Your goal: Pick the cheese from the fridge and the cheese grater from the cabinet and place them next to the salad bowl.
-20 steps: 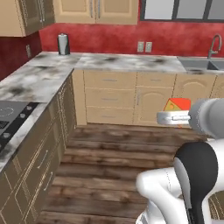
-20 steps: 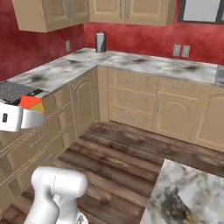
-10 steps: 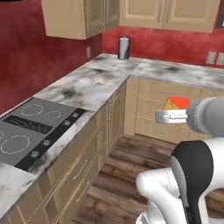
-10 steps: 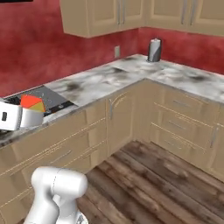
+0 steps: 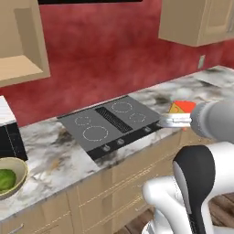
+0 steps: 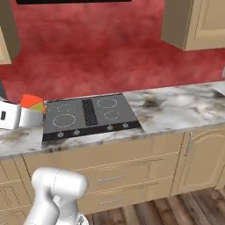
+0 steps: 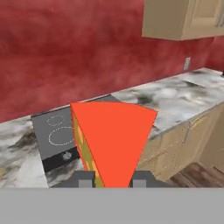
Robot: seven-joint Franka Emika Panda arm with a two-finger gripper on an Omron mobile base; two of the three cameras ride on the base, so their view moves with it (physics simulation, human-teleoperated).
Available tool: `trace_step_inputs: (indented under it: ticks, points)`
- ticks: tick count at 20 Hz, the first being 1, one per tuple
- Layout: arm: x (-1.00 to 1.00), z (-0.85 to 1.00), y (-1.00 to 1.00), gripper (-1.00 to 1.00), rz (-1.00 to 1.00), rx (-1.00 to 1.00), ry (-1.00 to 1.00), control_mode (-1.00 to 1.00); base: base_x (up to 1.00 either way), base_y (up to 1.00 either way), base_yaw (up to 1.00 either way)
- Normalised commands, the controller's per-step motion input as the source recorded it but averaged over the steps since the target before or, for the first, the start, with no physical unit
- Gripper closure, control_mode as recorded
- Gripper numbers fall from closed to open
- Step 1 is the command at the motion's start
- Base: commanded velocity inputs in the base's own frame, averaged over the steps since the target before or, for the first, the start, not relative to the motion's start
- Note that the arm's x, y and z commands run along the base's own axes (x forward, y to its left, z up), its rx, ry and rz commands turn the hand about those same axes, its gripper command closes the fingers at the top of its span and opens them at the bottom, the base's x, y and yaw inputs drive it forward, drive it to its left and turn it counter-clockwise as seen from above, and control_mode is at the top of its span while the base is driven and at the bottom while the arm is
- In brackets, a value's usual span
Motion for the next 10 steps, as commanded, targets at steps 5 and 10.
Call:
trace_step_inputs:
  ticks: [5,10]
  points:
    - [0.00,0.00,0.00,1.00,0.00,0.00,0.00,1.00,0.23,0.00,0.93]
    - [0.00,0.00,0.00,1.00,0.00,0.00,0.00,1.00,0.28,0.00,0.88]
